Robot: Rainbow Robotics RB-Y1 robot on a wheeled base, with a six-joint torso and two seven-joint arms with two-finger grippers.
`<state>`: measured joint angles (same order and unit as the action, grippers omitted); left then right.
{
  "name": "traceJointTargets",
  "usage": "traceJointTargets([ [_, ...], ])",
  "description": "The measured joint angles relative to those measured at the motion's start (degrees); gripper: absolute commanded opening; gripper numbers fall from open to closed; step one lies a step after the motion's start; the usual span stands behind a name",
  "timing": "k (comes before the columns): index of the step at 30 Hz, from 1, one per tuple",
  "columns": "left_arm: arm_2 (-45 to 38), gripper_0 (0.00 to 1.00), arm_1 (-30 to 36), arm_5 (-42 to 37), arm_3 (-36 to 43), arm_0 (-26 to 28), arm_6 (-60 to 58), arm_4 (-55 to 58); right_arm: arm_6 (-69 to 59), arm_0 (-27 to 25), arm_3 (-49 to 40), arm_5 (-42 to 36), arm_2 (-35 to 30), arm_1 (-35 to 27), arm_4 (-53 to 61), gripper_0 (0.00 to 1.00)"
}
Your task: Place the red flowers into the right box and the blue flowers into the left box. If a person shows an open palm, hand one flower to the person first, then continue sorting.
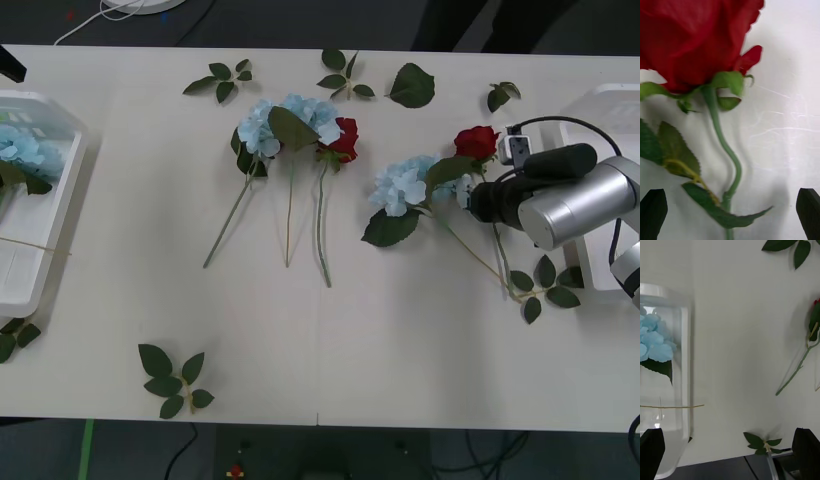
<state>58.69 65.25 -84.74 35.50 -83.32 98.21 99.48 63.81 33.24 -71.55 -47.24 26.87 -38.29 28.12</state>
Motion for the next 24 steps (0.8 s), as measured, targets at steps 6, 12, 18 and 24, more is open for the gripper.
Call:
traceJointTargets([
  [6,0.0,0.99,-6.1,1.3,4.4,0.0,-0.9,-8.8,0.0,1.6,5.3,2.5,0.4,1.5,-0.6,0.17],
  [12,0.0,0.99,-12.4,4.5,9.6,0.3,-13.4,-16.6,0.0,3.1,6.9,3.1,1.0,2.3,-0.6,0.00],
  [18,0.0,0.99,-16.9,7.3,16.1,2.9,-24.8,-23.7,0.0,3.2,7.0,3.1,1.1,2.3,-0.5,0.00],
  [24,0.0,0.99,-18.4,10.3,19.8,8.3,-25.5,-25.4,0.0,3.2,7.1,3.1,1.1,2.3,-0.3,0.00],
])
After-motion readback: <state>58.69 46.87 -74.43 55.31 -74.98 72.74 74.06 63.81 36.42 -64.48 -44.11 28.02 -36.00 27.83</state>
